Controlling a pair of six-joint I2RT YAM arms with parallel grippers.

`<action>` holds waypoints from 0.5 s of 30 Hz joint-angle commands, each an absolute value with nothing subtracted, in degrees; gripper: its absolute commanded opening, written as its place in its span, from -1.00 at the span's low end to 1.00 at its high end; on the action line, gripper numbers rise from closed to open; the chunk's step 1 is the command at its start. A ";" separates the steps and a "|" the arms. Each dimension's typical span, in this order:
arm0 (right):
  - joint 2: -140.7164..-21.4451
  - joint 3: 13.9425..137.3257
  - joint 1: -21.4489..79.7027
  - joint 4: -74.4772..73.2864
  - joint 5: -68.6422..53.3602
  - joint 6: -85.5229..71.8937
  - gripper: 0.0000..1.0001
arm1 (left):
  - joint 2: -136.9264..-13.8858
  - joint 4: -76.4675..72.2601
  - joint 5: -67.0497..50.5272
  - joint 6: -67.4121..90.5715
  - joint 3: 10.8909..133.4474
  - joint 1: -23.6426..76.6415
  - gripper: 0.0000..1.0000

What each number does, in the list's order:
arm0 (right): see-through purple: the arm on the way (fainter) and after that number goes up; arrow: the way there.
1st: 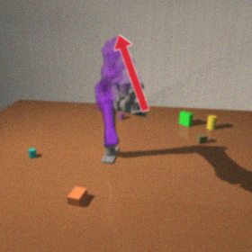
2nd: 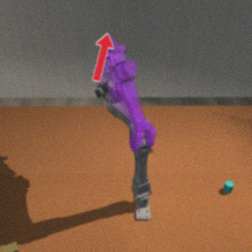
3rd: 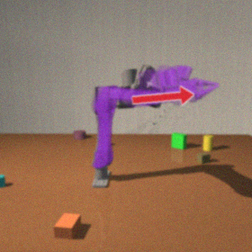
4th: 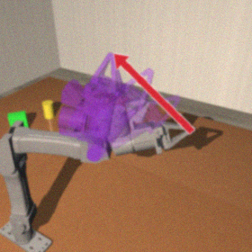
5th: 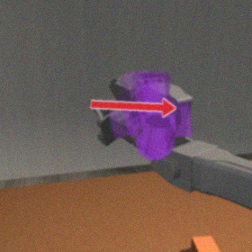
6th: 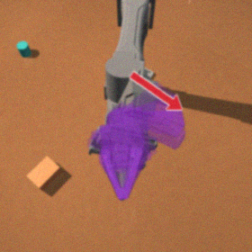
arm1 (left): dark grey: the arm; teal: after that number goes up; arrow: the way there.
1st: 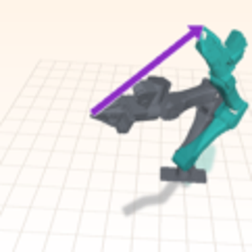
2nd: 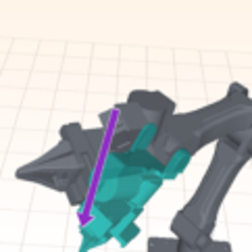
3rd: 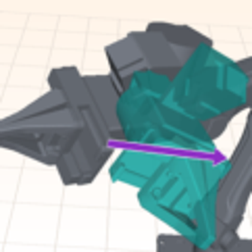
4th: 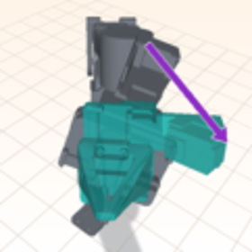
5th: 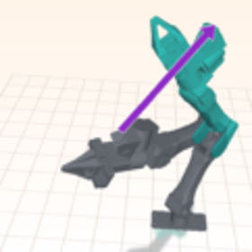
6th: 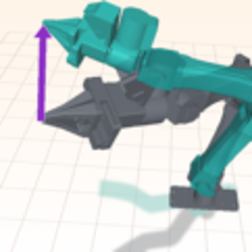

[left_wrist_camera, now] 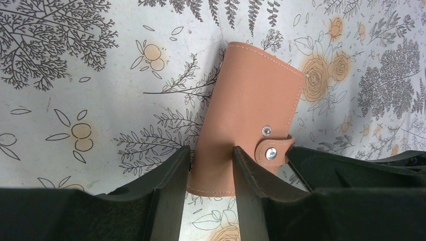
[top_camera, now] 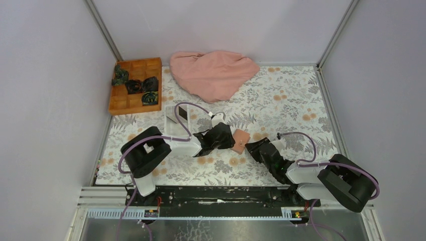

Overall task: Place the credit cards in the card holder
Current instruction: Close the card holder at the center of the board.

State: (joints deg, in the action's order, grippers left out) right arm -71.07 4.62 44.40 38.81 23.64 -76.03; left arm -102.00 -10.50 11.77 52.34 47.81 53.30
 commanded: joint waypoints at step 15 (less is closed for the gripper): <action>-73.00 4.01 44.14 40.40 20.71 -74.03 -0.25 | -107.57 3.70 10.96 50.19 43.64 53.67 -0.12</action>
State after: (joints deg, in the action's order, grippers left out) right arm -72.40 4.58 44.34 41.06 21.52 -75.42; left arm -102.02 -10.55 11.77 52.12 47.75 53.32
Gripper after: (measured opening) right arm 0.371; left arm 0.440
